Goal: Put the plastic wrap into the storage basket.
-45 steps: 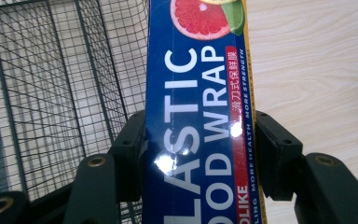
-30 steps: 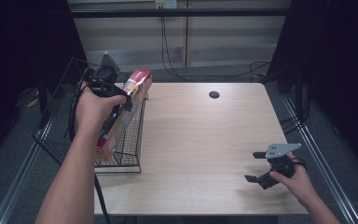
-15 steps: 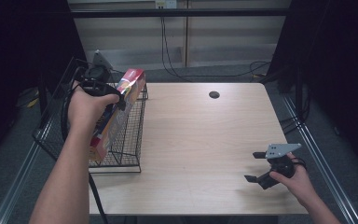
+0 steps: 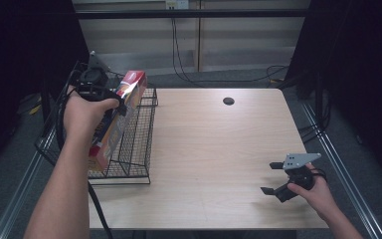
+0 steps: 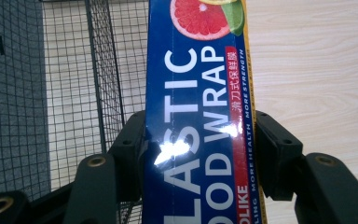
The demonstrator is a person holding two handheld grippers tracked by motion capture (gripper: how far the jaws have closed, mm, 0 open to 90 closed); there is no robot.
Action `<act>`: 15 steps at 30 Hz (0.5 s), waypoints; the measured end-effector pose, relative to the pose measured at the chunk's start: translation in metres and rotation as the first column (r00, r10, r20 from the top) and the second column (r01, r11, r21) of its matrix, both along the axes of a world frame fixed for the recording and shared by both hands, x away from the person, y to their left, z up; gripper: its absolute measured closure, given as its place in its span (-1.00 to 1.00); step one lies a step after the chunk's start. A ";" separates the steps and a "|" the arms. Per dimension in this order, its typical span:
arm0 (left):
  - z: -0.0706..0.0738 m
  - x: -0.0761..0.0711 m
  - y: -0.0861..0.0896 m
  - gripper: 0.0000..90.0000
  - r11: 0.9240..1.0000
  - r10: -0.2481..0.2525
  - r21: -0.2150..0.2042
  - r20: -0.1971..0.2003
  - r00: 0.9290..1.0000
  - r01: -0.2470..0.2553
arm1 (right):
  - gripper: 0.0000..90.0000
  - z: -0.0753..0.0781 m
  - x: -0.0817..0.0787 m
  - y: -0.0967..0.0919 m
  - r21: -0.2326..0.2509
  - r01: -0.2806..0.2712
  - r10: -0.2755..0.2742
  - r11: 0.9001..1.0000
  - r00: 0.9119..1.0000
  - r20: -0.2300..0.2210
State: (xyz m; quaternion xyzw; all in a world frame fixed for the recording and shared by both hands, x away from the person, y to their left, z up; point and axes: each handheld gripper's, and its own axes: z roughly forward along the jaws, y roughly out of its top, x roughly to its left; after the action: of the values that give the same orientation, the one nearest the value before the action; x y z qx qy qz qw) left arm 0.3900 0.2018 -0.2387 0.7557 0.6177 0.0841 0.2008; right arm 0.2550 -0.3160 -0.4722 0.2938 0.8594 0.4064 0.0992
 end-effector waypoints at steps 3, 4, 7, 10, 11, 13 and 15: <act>0.001 -0.001 0.005 -0.01 1.000 0.006 0.006 0.005 1.000 -0.006 | -0.93 0.000 0.000 0.000 0.000 0.003 -0.003 1.000 1.000 0.002; 0.001 -0.001 0.006 -0.01 1.000 0.008 0.007 0.007 1.000 -0.008 | -0.93 0.000 0.000 0.000 -0.001 -0.002 0.002 1.000 1.000 0.000; 0.001 -0.001 0.010 -0.01 1.000 0.024 0.005 0.008 1.000 -0.024 | -0.93 0.000 0.000 0.000 -0.003 0.001 -0.001 1.000 1.000 0.000; 0.002 -0.002 0.013 -0.01 0.999 0.035 0.007 0.008 0.999 -0.035 | -0.93 0.000 0.000 0.000 -0.004 0.001 -0.001 1.000 1.000 0.004; 0.003 -0.002 0.014 -0.01 0.999 0.035 0.009 0.008 0.999 -0.035 | -0.93 0.000 0.000 0.000 -0.005 0.004 -0.003 1.000 1.000 0.006; 0.003 -0.002 0.016 -0.01 0.999 0.038 0.009 0.008 0.999 -0.038 | -0.93 0.000 0.000 0.000 -0.002 0.006 -0.006 1.000 1.000 0.005; 0.004 -0.003 0.018 -0.01 0.999 0.047 0.008 0.008 0.999 -0.047 | -0.93 0.000 0.000 0.000 0.000 0.001 -0.001 1.000 1.000 0.003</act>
State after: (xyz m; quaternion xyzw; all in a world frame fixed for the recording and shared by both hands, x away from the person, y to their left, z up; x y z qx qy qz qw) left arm 0.3872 0.2196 -0.2348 0.7416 0.6340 0.0942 0.1977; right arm 0.2550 -0.3160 -0.4720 0.2937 0.8593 0.4066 0.1006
